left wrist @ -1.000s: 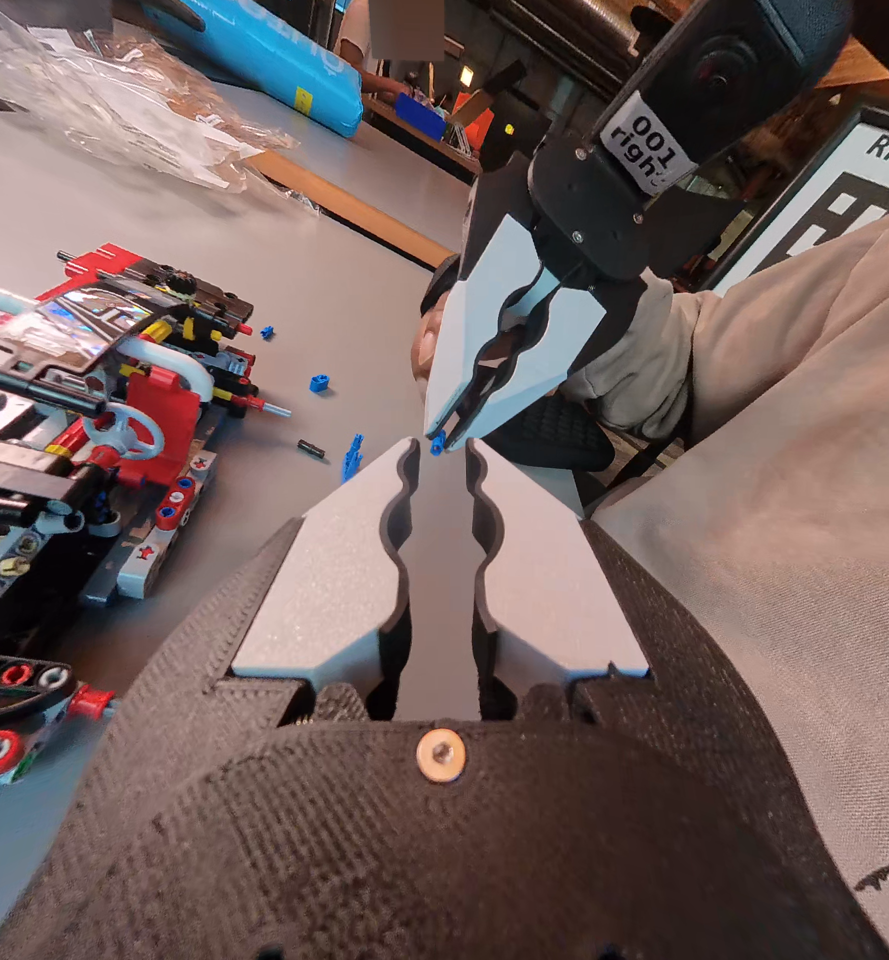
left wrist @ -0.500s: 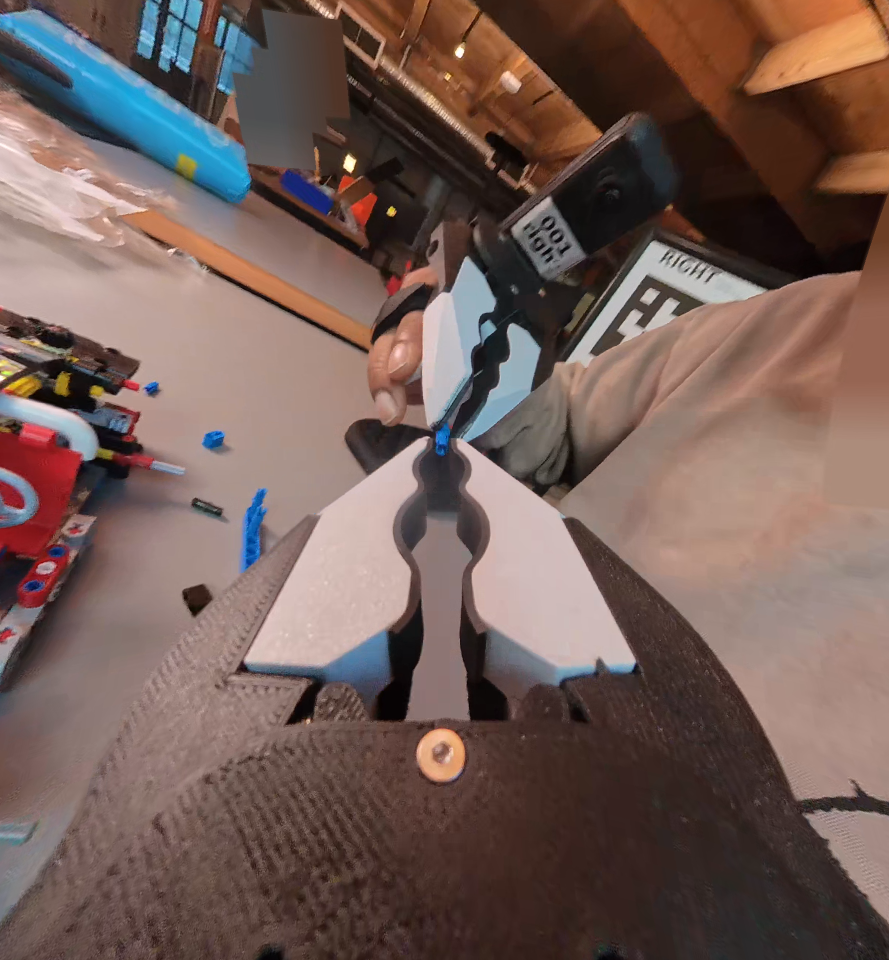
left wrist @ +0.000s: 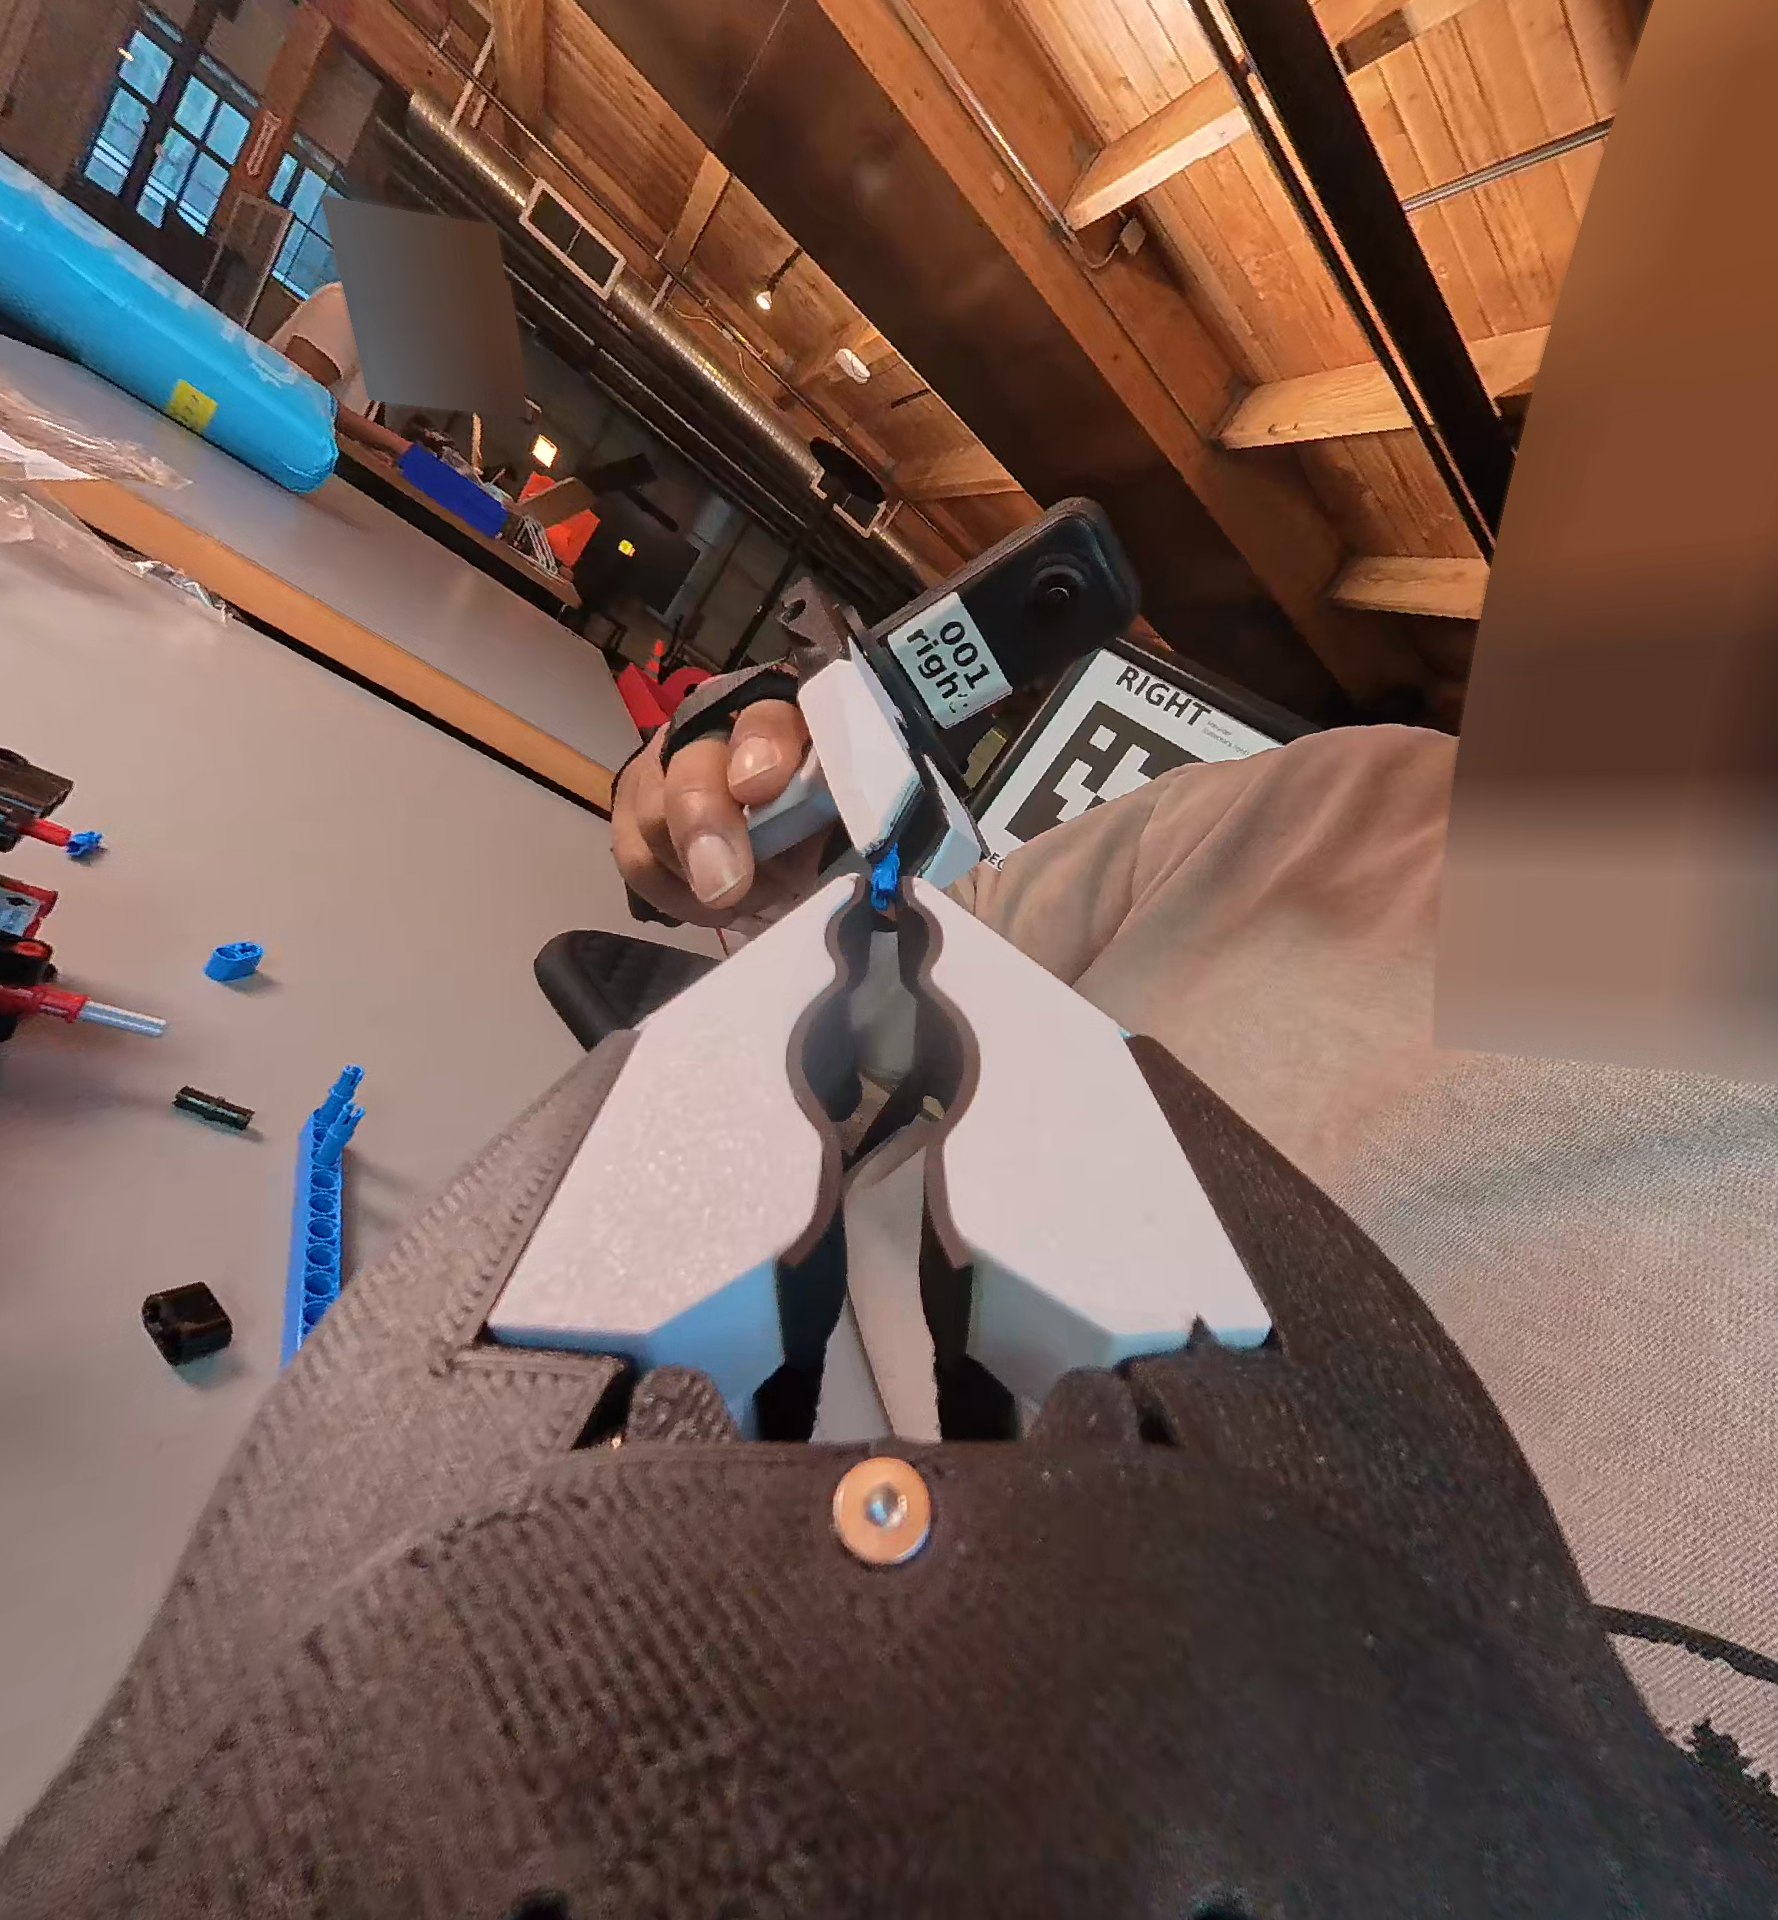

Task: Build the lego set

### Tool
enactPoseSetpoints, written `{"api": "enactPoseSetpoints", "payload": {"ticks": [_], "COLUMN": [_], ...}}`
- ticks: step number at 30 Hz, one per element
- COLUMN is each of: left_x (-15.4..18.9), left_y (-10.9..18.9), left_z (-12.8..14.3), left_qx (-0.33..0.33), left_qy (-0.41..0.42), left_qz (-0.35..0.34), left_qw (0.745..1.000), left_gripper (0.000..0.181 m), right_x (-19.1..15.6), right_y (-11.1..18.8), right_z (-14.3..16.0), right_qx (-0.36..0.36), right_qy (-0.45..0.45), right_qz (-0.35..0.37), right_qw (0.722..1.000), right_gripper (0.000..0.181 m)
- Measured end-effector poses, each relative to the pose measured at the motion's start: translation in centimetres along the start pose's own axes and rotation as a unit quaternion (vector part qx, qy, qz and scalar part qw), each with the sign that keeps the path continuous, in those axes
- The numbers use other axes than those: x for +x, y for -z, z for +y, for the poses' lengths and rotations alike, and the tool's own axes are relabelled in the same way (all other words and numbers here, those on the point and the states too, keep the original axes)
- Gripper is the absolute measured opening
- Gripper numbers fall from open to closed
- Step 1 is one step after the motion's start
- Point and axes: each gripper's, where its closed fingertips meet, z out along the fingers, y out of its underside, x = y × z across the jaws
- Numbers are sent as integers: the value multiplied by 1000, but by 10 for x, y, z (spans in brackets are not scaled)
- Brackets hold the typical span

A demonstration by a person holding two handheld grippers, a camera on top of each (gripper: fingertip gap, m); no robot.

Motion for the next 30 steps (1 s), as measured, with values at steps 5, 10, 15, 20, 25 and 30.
{"api": "enactPoseSetpoints", "payload": {"ticks": [5, 10, 15, 20, 25, 30], "left_x": [-11, -79, -112, -112, -109, -104], "left_y": [1, 40, 63, 57, 56, 52], "left_z": [3, 26, 72, 79, 79, 79], "left_qx": [-16, -204, -358, -373, -373, -370], "left_qy": [3, -193, -243, -279, -276, -277], "left_qz": [-30, -268, -326, -327, -322, -311], "left_qw": [999, 922, 840, 822, 825, 831], "left_gripper": [3, 16, 23, 16, 17, 17], "right_x": [3, 21, 18, 11, 10, 6], "right_y": [0, 16, 23, 16, 18, 19], "right_z": [8, 46, 119, 145, 151, 143], "right_qx": [-30, -174, -372, -440, -470, -471], "right_qy": [-11, -22, -16, -4, -6, -13], "right_qz": [-11, -46, -141, -187, -197, -210], "right_qw": [999, 983, 917, 878, 861, 856], "right_gripper": [3, 3, 3, 2, 3, 3]}}
